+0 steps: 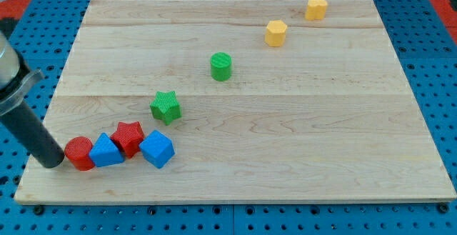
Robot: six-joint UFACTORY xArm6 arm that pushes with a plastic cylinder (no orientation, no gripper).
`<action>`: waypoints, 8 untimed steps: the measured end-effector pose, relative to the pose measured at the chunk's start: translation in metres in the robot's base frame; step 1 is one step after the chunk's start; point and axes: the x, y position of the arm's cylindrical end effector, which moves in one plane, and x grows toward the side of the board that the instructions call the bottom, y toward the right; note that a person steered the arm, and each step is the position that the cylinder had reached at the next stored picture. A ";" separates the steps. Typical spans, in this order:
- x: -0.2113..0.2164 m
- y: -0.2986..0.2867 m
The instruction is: Push the cube slightly up
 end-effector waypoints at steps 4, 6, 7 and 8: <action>0.022 0.147; -0.004 0.176; -0.038 0.177; 0.026 0.197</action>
